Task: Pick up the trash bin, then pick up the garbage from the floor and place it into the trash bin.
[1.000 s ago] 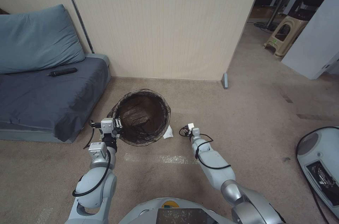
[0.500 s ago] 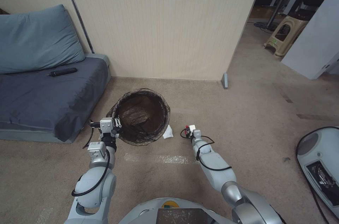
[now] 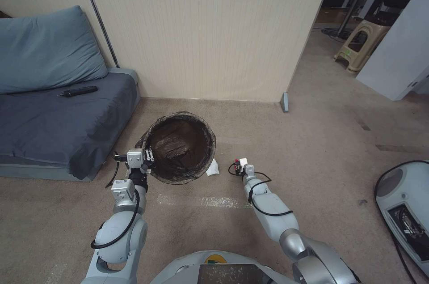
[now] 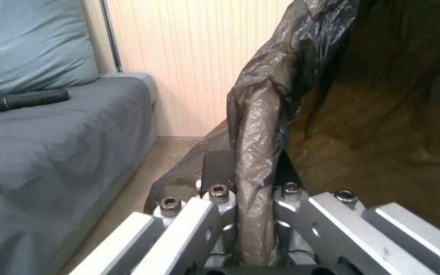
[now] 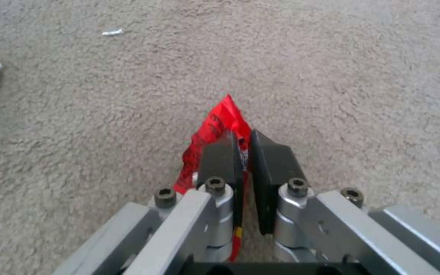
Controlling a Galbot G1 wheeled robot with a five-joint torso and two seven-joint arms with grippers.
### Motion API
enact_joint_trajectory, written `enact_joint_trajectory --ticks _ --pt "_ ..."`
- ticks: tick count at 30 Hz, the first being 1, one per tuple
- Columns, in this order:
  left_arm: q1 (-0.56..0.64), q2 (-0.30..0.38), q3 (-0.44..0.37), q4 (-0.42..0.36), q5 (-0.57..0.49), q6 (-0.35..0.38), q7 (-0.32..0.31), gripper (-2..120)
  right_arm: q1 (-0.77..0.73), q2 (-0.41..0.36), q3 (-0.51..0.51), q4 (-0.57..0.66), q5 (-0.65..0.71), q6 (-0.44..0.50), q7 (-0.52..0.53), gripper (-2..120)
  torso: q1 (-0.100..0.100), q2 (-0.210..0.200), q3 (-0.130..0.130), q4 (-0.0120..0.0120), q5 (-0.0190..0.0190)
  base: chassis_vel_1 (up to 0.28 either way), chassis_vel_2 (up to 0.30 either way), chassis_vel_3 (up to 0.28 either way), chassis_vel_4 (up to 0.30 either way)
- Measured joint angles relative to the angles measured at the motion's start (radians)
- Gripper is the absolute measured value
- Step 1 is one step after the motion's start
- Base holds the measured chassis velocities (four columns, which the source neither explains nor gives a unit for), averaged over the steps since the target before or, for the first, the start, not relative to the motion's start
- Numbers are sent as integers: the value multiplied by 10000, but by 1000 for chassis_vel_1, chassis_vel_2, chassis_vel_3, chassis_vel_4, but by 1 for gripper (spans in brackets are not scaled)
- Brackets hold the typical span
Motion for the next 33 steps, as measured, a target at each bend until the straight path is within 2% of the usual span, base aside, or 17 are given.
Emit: enact_joint_trajectory --ticks 3,24,27,33 --pt "1 0 2 -3 1 -2 8 0 8 1 9 -6 -2 21 0 0 0 0 0 0 0 0 0 0 0" --pt "-11 15 -17 -20 -15 -14 23 0 51 26 72 -146 -68 151 17 0 0 0 0 0 0 0 0 0 0" --pt "-14 13 -27 -3 -17 -14 24 0 -77 12 77 32 -80 200 77 0 0 0 0 0 1 0 0 0 0" --pt "-57 11 -83 194 -39 -21 4 0 -830 -175 131 1281 -66 241 271 0 0 0 0 0 1 0 0 0 0"
